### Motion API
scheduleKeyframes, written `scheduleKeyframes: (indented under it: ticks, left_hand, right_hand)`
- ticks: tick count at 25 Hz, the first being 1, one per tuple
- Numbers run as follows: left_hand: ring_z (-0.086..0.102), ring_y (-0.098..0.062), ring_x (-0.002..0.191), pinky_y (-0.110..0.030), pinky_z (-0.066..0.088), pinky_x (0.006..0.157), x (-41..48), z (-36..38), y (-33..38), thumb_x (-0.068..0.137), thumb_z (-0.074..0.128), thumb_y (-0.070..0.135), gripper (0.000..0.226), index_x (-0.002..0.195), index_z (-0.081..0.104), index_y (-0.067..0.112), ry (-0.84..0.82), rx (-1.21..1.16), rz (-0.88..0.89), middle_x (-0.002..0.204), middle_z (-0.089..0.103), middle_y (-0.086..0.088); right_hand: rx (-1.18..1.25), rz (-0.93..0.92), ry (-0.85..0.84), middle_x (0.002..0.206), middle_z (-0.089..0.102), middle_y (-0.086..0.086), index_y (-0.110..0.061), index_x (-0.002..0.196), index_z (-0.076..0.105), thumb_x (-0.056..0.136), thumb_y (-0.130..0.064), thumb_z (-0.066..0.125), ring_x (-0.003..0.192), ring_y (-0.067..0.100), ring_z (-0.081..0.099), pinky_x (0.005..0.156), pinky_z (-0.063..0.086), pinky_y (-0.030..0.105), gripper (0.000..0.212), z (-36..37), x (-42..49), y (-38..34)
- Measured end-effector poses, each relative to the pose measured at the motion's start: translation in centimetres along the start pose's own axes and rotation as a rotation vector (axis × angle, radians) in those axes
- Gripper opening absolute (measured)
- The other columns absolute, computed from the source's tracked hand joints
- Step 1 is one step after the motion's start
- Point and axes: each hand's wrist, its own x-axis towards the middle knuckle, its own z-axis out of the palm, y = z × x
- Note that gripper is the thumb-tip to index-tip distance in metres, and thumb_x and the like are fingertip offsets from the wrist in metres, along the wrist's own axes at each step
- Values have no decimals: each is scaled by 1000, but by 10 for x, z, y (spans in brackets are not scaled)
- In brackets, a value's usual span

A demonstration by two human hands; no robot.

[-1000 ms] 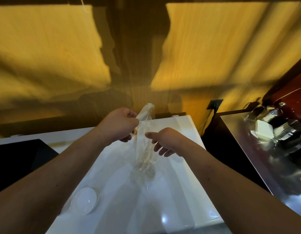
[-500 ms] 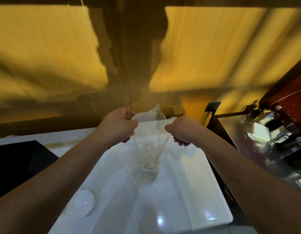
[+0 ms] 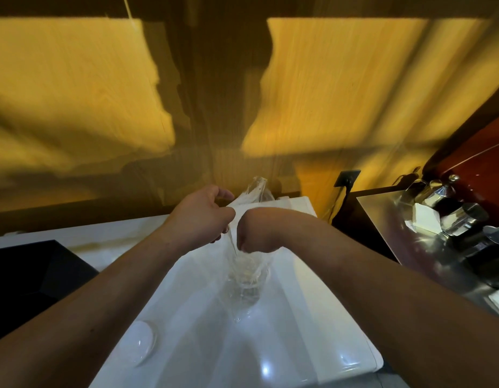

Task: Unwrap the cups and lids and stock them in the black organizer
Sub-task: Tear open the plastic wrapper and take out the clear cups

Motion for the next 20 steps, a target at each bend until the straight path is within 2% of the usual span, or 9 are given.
scheduleKeyframes:
  ticks: [2, 3, 6, 8, 10, 12, 14, 17, 20]
  left_hand:
    - [71, -9, 52, -22, 54, 46, -2, 0, 1, 88, 68, 27, 32, 117, 61, 38, -9, -7, -7, 70, 76, 4]
    - [71, -9, 52, -22, 54, 46, -4, 1, 1, 87, 68, 27, 33, 117, 62, 38, -12, -12, -7, 72, 76, 3]
    - [69, -10, 50, -22, 53, 47, -11, 4, 3, 88, 66, 25, 32, 117, 61, 36, -16, -40, -6, 71, 75, 4]
    - [69, -11, 52, -25, 55, 50, -16, 6, 3, 89, 66, 23, 32, 117, 60, 36, -22, -57, -11, 66, 74, 4]
    - [68, -10, 53, -27, 56, 53, -20, 9, 1, 89, 65, 22, 32, 118, 60, 36, -37, -69, -14, 63, 74, 5]
    - [66, -8, 50, -27, 56, 53, -24, 12, -3, 89, 63, 22, 32, 118, 60, 36, -47, -57, -14, 63, 74, 10]
    - [65, -7, 48, -25, 54, 51, -27, 14, -7, 90, 62, 20, 32, 118, 59, 36, -51, -42, -24, 63, 74, 6]
    - [62, -8, 46, -23, 52, 49, -33, 12, -15, 91, 60, 17, 32, 119, 61, 33, -54, -72, -60, 60, 73, 1]
    - [62, -9, 47, -21, 52, 47, -35, 7, -20, 93, 59, 15, 33, 121, 62, 32, -35, -94, -87, 61, 72, -2]
  right_hand:
    - [-66, 48, -222, 130, 70, 8, -12, 138, 65, 98, -32, 71, 115, 27, 65, 106, 51, 41, 44, 11, 16, -6]
    - [-93, 73, -254, 137, 65, 10, -11, 144, 57, 98, -34, 72, 122, 31, 62, 108, 49, 44, 54, 20, 22, -7]
    - [-66, 167, -181, 148, 57, 15, -10, 149, 50, 107, -28, 57, 132, 36, 56, 107, 48, 47, 46, 49, 35, -6]
    - [12, 232, -144, 160, 46, 14, -12, 157, 39, 111, -30, 49, 142, 37, 48, 117, 39, 50, 51, 65, 42, -1]
    - [-3, 238, -125, 169, 30, 16, -13, 163, 24, 108, -37, 55, 150, 39, 37, 122, 32, 52, 68, 80, 47, 1]
    - [-74, 225, -114, 171, 18, 21, -14, 165, 19, 99, -42, 69, 153, 43, 30, 123, 31, 54, 87, 91, 54, 2]
    - [-121, 240, -124, 170, 22, 21, -16, 163, 24, 88, -48, 80, 150, 43, 35, 120, 36, 55, 98, 100, 65, 7]
    - [-116, 232, -120, 160, 41, 16, -22, 159, 36, 82, -52, 83, 140, 39, 49, 111, 45, 52, 94, 108, 76, 13]
    - [-120, 219, -83, 149, 50, 14, -24, 156, 39, 77, -50, 86, 129, 37, 55, 100, 51, 49, 95, 110, 81, 16]
